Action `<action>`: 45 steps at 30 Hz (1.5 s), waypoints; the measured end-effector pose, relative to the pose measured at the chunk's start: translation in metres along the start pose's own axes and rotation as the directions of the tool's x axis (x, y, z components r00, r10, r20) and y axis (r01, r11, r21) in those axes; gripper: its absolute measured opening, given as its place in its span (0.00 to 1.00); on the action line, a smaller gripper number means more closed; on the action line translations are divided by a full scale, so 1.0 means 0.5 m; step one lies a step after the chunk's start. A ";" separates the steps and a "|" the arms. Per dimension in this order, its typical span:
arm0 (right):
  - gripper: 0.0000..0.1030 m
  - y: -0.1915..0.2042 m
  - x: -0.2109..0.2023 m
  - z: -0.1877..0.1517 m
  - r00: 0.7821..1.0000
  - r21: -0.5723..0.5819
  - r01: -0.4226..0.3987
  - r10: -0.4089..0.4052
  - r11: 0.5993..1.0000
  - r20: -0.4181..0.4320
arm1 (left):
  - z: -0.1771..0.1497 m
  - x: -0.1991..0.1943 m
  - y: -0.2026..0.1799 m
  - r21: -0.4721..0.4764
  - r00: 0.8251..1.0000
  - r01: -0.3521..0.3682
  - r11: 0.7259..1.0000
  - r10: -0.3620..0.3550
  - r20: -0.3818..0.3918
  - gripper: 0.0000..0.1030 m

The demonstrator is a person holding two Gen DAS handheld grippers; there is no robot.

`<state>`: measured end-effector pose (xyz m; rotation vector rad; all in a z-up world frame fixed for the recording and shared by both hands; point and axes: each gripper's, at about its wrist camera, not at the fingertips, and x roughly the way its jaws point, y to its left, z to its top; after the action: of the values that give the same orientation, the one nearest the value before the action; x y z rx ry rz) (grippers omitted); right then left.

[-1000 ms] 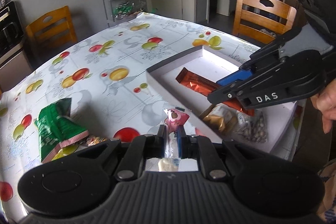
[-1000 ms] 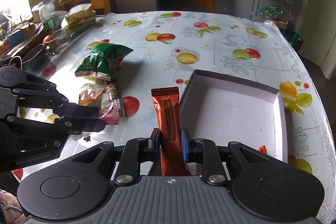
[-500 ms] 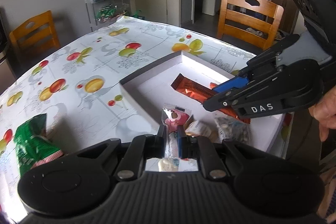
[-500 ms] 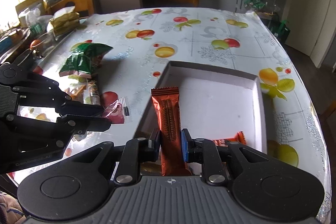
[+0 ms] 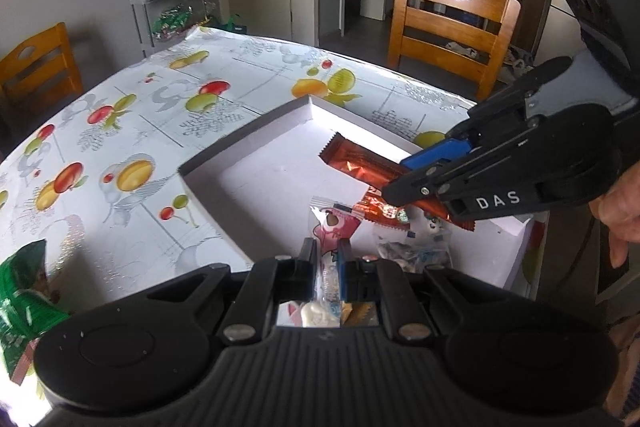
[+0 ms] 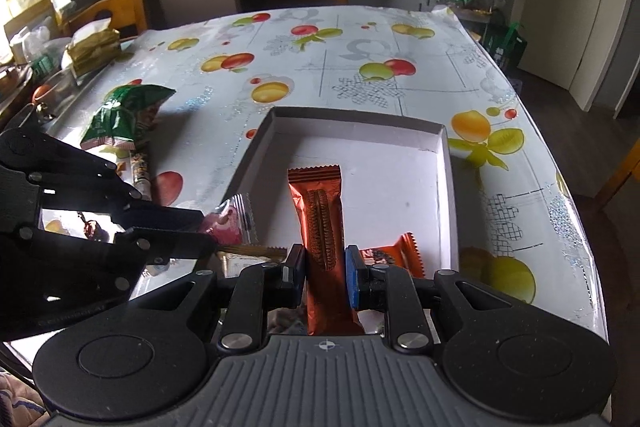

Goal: Organize snacks
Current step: 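Open both tools to drop the chocolate bar and pink candy into the box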

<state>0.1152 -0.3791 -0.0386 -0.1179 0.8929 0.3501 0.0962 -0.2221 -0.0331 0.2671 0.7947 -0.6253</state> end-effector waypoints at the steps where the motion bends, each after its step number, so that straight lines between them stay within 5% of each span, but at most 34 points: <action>1: 0.22 -0.003 0.001 -0.001 1.000 0.002 0.000 0.000 1.000 -0.003 | 0.002 0.006 -0.002 0.002 1.000 0.002 1.000 -0.002 -0.004 0.05; 45: 0.23 -0.028 0.082 -0.009 0.989 -0.041 -0.005 -0.001 0.999 -0.145 | 0.029 0.133 -0.042 0.068 0.996 0.023 0.997 -0.018 -0.082 0.07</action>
<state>0.1403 -0.3833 -0.0738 -0.1818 1.0296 0.3652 0.1270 -0.2732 -0.0718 0.3499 0.8557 -0.6653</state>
